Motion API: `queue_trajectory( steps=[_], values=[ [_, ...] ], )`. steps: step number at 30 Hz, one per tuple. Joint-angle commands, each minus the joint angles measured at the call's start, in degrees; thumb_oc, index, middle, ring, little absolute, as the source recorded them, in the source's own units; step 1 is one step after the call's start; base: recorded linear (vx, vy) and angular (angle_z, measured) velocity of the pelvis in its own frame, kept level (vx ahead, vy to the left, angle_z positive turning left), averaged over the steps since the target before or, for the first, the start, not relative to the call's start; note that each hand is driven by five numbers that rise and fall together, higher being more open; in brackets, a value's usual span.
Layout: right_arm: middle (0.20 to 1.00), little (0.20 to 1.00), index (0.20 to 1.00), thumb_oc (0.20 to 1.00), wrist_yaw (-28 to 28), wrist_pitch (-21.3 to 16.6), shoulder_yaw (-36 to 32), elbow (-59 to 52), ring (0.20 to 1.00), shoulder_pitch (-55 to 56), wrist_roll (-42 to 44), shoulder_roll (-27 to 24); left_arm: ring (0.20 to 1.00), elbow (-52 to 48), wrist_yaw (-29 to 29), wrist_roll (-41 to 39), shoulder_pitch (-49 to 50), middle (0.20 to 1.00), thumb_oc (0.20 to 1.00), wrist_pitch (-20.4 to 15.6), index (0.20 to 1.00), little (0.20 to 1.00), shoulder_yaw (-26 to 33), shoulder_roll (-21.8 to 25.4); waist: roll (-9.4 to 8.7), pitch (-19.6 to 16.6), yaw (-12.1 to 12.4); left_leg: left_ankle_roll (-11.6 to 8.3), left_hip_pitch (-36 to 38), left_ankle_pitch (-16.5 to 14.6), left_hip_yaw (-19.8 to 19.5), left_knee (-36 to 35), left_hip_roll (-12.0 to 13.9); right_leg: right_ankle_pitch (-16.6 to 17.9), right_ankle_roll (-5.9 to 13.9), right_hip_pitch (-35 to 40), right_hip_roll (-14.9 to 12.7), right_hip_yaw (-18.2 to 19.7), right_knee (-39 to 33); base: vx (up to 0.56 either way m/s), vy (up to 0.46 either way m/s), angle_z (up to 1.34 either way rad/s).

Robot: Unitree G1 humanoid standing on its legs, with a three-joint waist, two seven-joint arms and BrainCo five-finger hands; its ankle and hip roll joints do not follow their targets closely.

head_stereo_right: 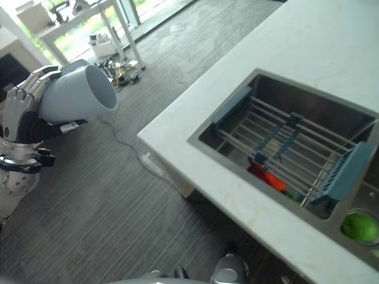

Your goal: Place the dishes in the dishwasher.

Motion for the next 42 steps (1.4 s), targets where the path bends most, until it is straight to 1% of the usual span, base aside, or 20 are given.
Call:
queue_trajectory(
  steps=[1, 3, 4, 5, 6, 7, 9, 10, 11, 12, 14, 15, 20, 25, 27, 31, 33, 35, 39, 42],
  values=[
    [1.000, 1.000, 1.000, 1.000, -1.3, 0.2, 3.9, 2.2, 1.000, -1.6, -1.8, 3.2, 0.200, -5.8, 3.2, -2.7, 2.1, 0.200, 0.200, -1.2, 0.200, 0.200, 7.6, 1.6, -2.06, -0.5, 2.4, -0.86, 2.2, -10.8, -2.4, 9.2, 1.1, 5.1, 6.80, 3.6, 4.9, 0.0, -13.4, -0.21, 0.373, 0.52],
    [1.000, 1.000, 1.000, 1.000, -1.6, 0.4, 5.7, 1.2, 1.000, -2.4, -4.3, 4.0, 0.200, -8.7, 3.0, -3.5, 2.7, 0.200, 0.200, 0.5, 0.200, 0.200, 7.7, 0.2, -3.04, 0.2, 4.0, 0.51, 1.5, -11.2, -3.3, 8.4, 0.9, 5.7, 7.43, 2.3, 2.9, -1.4, -10.7, -0.21, 0.264, 0.58],
    [1.000, 1.000, 1.000, 1.000, -1.6, 0.4, 5.9, 1.0, 1.000, -2.6, -4.6, 4.2, 0.200, -9.5, 2.7, -3.7, 2.7, 0.200, 0.200, 0.9, 0.200, 0.200, 7.5, -0.3, -3.30, 0.3, 4.2, 0.80, 1.3, -11.1, -3.9, 8.0, 0.8, 5.4, 7.55, 2.1, 2.8, -0.9, -10.1, -0.14, 0.102, 0.71],
    [1.000, 1.000, 1.000, 1.000, -1.8, 0.6, 6.5, 0.4, 1.000, -2.8, -4.8, 4.8, 0.200, -10.6, 1.8, -4.4, 2.0, 0.200, 0.200, 1.1, 0.200, 0.200, 6.3, -1.3, -3.80, 0.6, 3.8, 1.39, 0.8, -10.9, -6.7, 7.3, 0.5, 4.5, 7.64, 1.1, 3.8, 3.2, -8.9, -0.15, -0.010, 0.71],
    [1.000, 1.000, 1.000, 1.000, -1.8, 0.3, 6.6, 0.1, 1.000, -2.7, -4.2, 5.2, 0.200, -10.7, 0.8, -5.7, 0.9, 0.200, 0.200, 0.6, 0.200, 0.200, 5.0, -1.8, -4.48, 1.1, 3.0, 1.84, -0.5, -9.4, -8.4, 7.2, 0.1, 3.9, 6.86, 0.2, 4.6, 6.8, -7.9, -0.15, -0.074, 1.13],
    [1.000, 1.000, 1.000, 1.000, -1.5, 0.3, 6.7, 0.0, 1.000, -2.4, -3.0, 5.3, 0.200, -10.4, -0.9, -8.0, -0.1, 0.200, 0.200, -0.7, 0.200, 0.200, 3.9, -2.2, -4.46, 1.2, 2.1, 2.11, -1.3, -8.7, -11.3, 6.8, 0.2, 1.5, 6.45, 0.5, 6.8, 12.0, -6.8, -0.15, -0.086, 1.58],
    [1.000, 1.000, 1.000, 1.000, -1.0, 0.0, 7.1, -0.1, 1.000, -1.8, -2.6, 5.2, 0.200, -10.4, -3.7, -12.7, -1.7, 0.200, 0.200, -1.8, 0.200, 0.200, 2.1, -3.3, -4.43, 0.9, 1.1, 2.07, -2.3, -7.0, -15.2, 5.6, 0.4, -1.6, 5.46, 2.4, 9.6, 18.0, -6.7, -0.11, -0.079, 2.15],
    [1.000, 1.000, 1.000, 1.000, -0.8, 0.0, 7.2, 0.0, 1.000, -1.8, -2.3, 5.0, 0.200, -10.6, -5.8, -16.6, -2.8, 0.200, 0.200, -2.1, 0.200, 0.200, 1.1, -4.2, -4.65, 0.7, 0.9, 1.69, -2.6, -5.8, -16.3, 4.7, 0.5, -1.8, 5.23, 3.5, 10.3, 19.0, -7.8, -0.14, -0.136, 1.89],
    [1.000, 1.000, 1.000, 1.000, -0.2, 0.8, 7.5, 0.2, 1.000, -2.3, -3.9, 4.6, 0.200, -11.5, -10.8, -25.4, -3.9, 0.200, 0.200, -1.1, 0.200, 0.200, 0.3, -6.5, -4.75, 0.7, 1.3, 0.90, -2.7, -4.4, -16.9, 3.4, 0.9, -1.9, 5.15, 4.6, 10.5, 18.9, -8.9, -0.15, -0.132, 1.52],
    [1.000, 1.000, 1.000, 1.000, 0.0, 1.1, 7.6, 0.2, 1.000, -2.5, -4.9, 4.5, 0.200, -11.7, -11.8, -28.4, -4.0, 0.200, 0.200, -0.6, 0.200, 0.200, 0.2, -7.2, -4.72, 0.7, 1.4, 0.70, -2.6, -4.1, -17.1, 3.1, 1.0, -1.9, 5.13, 5.0, 10.5, 18.7, -9.2, -0.17, -0.182, 1.04],
    [1.000, 1.000, 1.000, 1.000, -0.2, 1.8, 9.0, 0.5, 1.000, -3.9, -4.5, 4.3, 0.200, -11.8, -15.3, -36.9, -3.5, 0.200, 0.200, -2.4, 0.200, 0.200, -1.6, -11.8, -4.42, 0.5, 3.0, -0.86, -2.1, -1.3, -16.5, -0.1, 1.9, -1.6, 5.16, 7.9, 10.5, 16.4, -12.0, -0.14, -0.177, 0.69],
    [1.000, 1.000, 1.000, 1.000, -0.6, 2.3, 9.6, 0.8, 1.000, -5.0, -3.6, 4.2, 0.200, -12.2, -16.3, -40.9, -3.1, 0.200, 0.200, -3.3, 0.200, 0.200, -2.8, -15.8, -4.06, 0.2, 4.1, -1.61, -2.0, 0.2, -16.8, -1.7, 2.2, -1.7, 4.86, 9.8, 10.9, 15.6, -13.8, -0.11, -0.139, 0.67],
    [1.000, 1.000, 1.000, 1.000, -0.7, 3.3, 11.3, 1.3, 1.000, -7.1, -3.8, 4.3, 0.200, -8.9, -18.9, -50.2, -1.9, 0.200, 0.200, -5.6, 0.200, 0.200, -3.7, -22.4, -3.67, -0.6, 5.3, -2.31, -2.1, 0.7, -16.1, -1.5, 2.6, -2.5, 4.10, 12.6, 11.0, 14.2, -16.0, -0.07, -0.088, 0.18],
    [1.000, 1.000, 1.000, 1.000, -0.7, 4.5, 11.3, 2.6, 1.000, -8.1, -2.9, 4.3, 0.200, -7.3, -21.3, -52.6, 0.0, 0.200, 0.200, -6.5, 0.200, 0.200, -3.3, -25.1, -3.33, -1.0, 5.8, -2.68, -1.0, 0.9, -15.5, -2.1, 3.3, -3.0, 3.54, 14.6, 11.5, 13.7, -16.9, -0.04, -0.053, 0.11],
    [1.000, 1.000, 1.000, 1.000, -0.1, 5.1, 11.3, 2.9, 1.000, -8.0, -3.1, 4.2, 0.200, -7.3, -23.4, -56.8, 0.6, 0.200, 0.200, -6.3, 0.200, 0.200, -3.1, -25.7, -3.25, -1.1, 5.8, -2.72, -0.6, 0.9, -15.3, -2.3, 3.4, -3.1, 3.43, 15.1, 11.6, 13.7, -17.3, 0.00, 0.000, 0.00],
    [1.000, 1.000, 1.000, 1.000, -0.1, 6.9, 11.2, 4.4, 1.000, -7.0, -5.1, 4.9, 0.200, -6.8, -31.3, -66.7, 1.7, 0.200, 0.200, -6.2, 0.200, 0.200, -3.1, -29.2, -3.24, -1.3, 5.5, -2.66, 0.0, 1.1, -14.7, -2.9, 3.6, -3.1, 3.42, 16.0, 11.7, 13.9, -17.9, 0.00, 0.000, 0.00],
    [1.000, 1.000, 1.000, 1.000, 0.4, 5.9, 11.2, 4.7, 1.000, -6.2, -6.1, 5.3, 0.200, -7.0, -29.7, -61.6, 2.1, 0.200, 0.200, -6.4, 0.200, 0.200, -3.1, -29.2, -3.27, -1.3, 5.4, -2.61, 0.2, 1.1, -14.4, -3.2, 3.6, -3.0, 3.51, 16.3, 11.7, 13.8, -18.1, 0.00, 0.000, 0.00],
    [1.000, 1.000, 1.000, 1.000, 1.5, 4.6, 11.6, 3.4, 1.000, -5.5, -4.8, 5.5, 0.200, -7.6, -28.2, -57.3, 2.3, 0.200, 0.200, -8.1, 0.200, 0.200, -2.9, -28.1, -3.35, -1.4, 5.0, -2.58, 0.4, 1.4, -13.7, -3.8, 3.8, -3.0, 3.54, 16.4, 11.8, 13.7, -18.4, 0.00, 0.000, 0.00],
    [1.000, 1.000, 1.000, 1.000, 3.6, 7.5, 12.4, -0.9, 1.000, -4.6, -1.5, 6.6, 0.200, -9.0, -32.6, -64.6, 1.9, 0.200, 0.200, -9.3, 0.200, 0.200, -2.2, -27.2, -3.48, -1.9, 4.5, -2.65, 0.4, 1.6, -12.7, -3.9, 4.0, -3.0, 3.62, 16.5, 11.7, 13.7, -18.5, 0.01, 0.002, 0.00],
    [1.000, 1.000, 1.000, 1.000, 3.1, 9.9, 13.5, -3.7, 1.000, -4.2, -2.6, 7.5, 0.200, -8.1, -35.8, -70.6, 2.3, 0.200, 0.200, -9.3, 0.200, 0.200, -2.0, -29.2, -3.84, -2.1, 4.1, -2.91, 0.6, 1.8, -11.1, -4.1, 4.6, -3.1, 3.62, 16.8, 11.6, 13.2, -18.5, 0.05, 0.003, 0.03]
  ],
)
